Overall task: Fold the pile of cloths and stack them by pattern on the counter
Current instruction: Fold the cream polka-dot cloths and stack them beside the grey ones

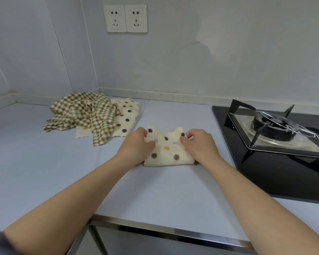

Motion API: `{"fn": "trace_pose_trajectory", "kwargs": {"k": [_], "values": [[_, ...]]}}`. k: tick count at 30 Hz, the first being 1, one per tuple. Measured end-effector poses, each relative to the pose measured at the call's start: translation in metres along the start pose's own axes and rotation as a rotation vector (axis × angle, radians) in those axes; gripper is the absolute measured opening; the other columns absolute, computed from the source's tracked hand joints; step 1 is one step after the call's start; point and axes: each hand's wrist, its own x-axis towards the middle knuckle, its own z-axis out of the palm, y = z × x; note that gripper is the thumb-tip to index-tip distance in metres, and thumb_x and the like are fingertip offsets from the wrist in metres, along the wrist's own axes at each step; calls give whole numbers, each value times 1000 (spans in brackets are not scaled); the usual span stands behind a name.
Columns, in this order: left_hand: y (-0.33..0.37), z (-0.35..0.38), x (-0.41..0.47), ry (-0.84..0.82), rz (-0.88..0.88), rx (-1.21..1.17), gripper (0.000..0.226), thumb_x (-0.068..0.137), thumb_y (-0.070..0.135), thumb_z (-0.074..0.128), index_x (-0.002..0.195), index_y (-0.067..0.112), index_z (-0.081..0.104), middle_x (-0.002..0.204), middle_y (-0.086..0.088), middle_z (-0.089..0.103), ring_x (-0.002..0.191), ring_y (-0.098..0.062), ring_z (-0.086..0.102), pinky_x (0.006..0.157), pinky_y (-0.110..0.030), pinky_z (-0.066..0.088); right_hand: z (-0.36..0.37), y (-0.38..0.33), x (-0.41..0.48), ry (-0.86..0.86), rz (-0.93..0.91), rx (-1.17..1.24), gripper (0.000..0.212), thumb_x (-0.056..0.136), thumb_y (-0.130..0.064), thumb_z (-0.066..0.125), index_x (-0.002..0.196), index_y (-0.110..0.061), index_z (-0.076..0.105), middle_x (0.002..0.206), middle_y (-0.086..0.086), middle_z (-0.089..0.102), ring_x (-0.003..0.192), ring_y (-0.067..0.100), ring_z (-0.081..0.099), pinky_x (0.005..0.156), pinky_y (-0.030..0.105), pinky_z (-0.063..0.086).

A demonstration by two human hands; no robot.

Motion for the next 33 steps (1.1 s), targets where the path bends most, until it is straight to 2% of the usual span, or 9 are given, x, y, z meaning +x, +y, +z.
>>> {"fn": "trace_pose_trajectory", "kwargs": {"k": [4, 7, 13, 15, 22, 25, 28, 31, 33], "values": [[2, 4, -12, 111, 61, 239, 44, 92, 37, 54, 127, 16, 36, 90, 2, 57, 84, -23, 60, 69, -36, 49, 1, -3, 2, -15, -2, -150, 25, 94, -36, 51, 94, -14, 63, 86, 3, 64, 82, 27, 60, 60, 29, 39], [5, 3, -19, 375, 397, 486, 44, 91, 36, 56, 128, 19, 38, 108, 4, 54, 92, -21, 58, 65, -30, 39, -1, -1, 3, 0, -13, -245, 24, 94, -40, 47, 110, -24, 56, 92, -1, 64, 87, 25, 58, 65, 29, 37], [-6, 10, -12, -31, 884, 550, 25, 95, 36, 50, 118, 29, 55, 113, 8, 53, 106, -15, 51, 88, -32, 37, -14, 17, 14, -9, -126, -156, 48, 88, -2, 40, 131, -21, 50, 128, 6, 52, 116, 26, 51, 91, 37, 43], [-16, 6, -5, 44, 888, 530, 32, 90, 16, 50, 120, 25, 56, 115, 8, 56, 107, -16, 54, 86, -30, 36, -14, 20, 15, -113, -187, -181, 59, 82, 6, 39, 134, -21, 49, 135, 7, 46, 125, 26, 45, 104, 43, 37], [-16, 15, -6, 101, 826, 445, 15, 95, 22, 51, 107, 20, 61, 99, 4, 63, 87, -24, 58, 66, -32, 39, -7, 19, 13, -266, -322, -163, 72, 81, 6, 43, 144, -27, 38, 158, 1, 22, 147, 19, 17, 117, 44, 20], [-14, 7, -5, 31, 598, 45, 12, 98, 19, 45, 96, 23, 56, 86, 2, 62, 80, -20, 56, 68, -34, 43, -9, 20, 13, -290, -357, -63, 67, 79, -3, 57, 140, -26, 44, 155, 0, 28, 146, 15, 19, 117, 36, 22], [-8, -6, -6, 42, 422, -308, 22, 100, 16, 39, 84, 20, 54, 77, 1, 52, 71, -12, 44, 64, -27, 34, -9, 17, 10, -250, -377, 115, 46, 81, -6, 64, 124, -18, 58, 133, -2, 54, 127, 10, 47, 95, 8, 33], [-3, -16, -3, 26, 306, -521, 20, 95, 10, 37, 93, 8, 57, 85, 2, 53, 78, -10, 45, 70, -27, 38, -10, 11, 9, -204, -314, 451, 15, 83, -12, 67, 98, -13, 67, 97, 3, 70, 92, 10, 63, 82, 23, 44], [-1, -24, -3, 18, 314, -609, 23, 86, 16, 39, 98, 22, 58, 93, 8, 60, 86, -12, 53, 74, -29, 44, -14, 8, 8, -182, -295, 606, 6, 86, -9, 67, 92, -9, 65, 87, 3, 70, 83, 7, 63, 77, 21, 48]]}}
